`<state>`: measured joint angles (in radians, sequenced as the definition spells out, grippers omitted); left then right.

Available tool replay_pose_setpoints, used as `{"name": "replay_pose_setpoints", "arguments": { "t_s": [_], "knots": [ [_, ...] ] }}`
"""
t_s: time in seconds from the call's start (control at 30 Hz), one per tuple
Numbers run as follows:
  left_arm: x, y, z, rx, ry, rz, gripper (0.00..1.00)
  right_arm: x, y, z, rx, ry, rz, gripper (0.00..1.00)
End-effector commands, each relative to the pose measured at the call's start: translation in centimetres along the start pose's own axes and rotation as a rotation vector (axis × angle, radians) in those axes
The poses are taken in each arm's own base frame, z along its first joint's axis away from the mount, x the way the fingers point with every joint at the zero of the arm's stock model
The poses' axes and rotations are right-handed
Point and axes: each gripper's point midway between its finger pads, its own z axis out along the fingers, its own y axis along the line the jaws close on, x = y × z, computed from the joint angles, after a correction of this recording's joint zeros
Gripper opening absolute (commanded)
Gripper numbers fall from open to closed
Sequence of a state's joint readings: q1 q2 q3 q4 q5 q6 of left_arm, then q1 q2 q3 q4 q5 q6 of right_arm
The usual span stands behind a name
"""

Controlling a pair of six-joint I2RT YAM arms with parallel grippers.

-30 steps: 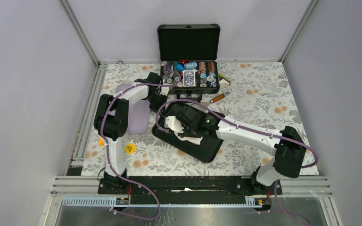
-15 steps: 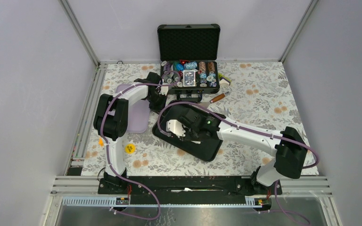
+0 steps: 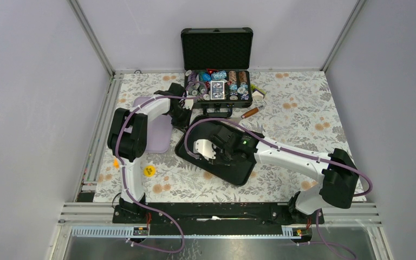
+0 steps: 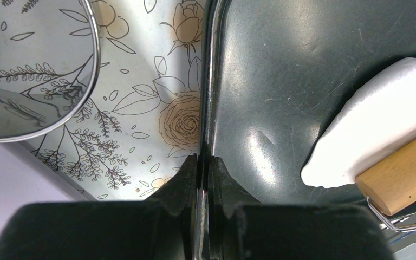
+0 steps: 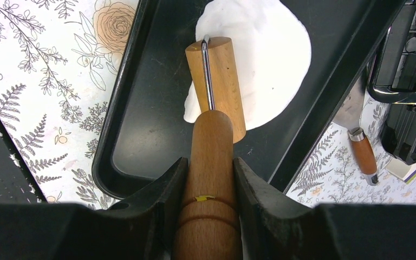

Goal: Roll out the dumpling wrappers from the dough

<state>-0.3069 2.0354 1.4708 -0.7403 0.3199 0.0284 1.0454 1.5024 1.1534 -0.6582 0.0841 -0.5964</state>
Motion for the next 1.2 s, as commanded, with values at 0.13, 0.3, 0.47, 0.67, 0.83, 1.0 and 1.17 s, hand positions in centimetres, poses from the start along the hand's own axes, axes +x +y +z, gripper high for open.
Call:
{"name": "replay_pose_setpoints", "arguments": {
  "t_s": [0.13, 0.3, 0.47, 0.67, 0.83, 1.0, 1.17],
  "knots": [
    [-0.6, 2.5, 1.5, -0.076, -0.032, -0.019, 0.00, 5.0, 8.4, 0.1, -0.381, 0.195, 0.072, 0.00],
    [-0.6, 2.5, 1.5, -0.076, -0.032, -0.019, 0.00, 4.9, 8.5, -0.3, -0.386, 0.200, 0.074, 0.00],
    [-0.6, 2.5, 1.5, -0.076, -0.034, -0.019, 0.00, 4.9, 8.7, -0.3, -0.387, 0.204, 0.079, 0.00],
    [-0.6, 2.5, 1.5, -0.077, -0.033, -0.019, 0.00, 3.9, 7.2, -0.2, -0.315, 0.179, 0.094, 0.00],
    [-0.6, 2.4, 1.5, -0.076, -0.033, -0.019, 0.00, -0.2, 0.2, -1.2, -0.007, 0.048, 0.099, 0.00],
    [-0.6, 2.4, 1.5, -0.075, -0.034, -0.020, 0.00, -5.2, -5.8, -3.0, 0.209, -0.116, 0.085, 0.00],
    [-0.6, 2.4, 1.5, -0.074, -0.034, -0.019, 0.00, -6.2, -6.0, -0.6, 0.205, -0.137, 0.057, 0.00]
  ]
}}
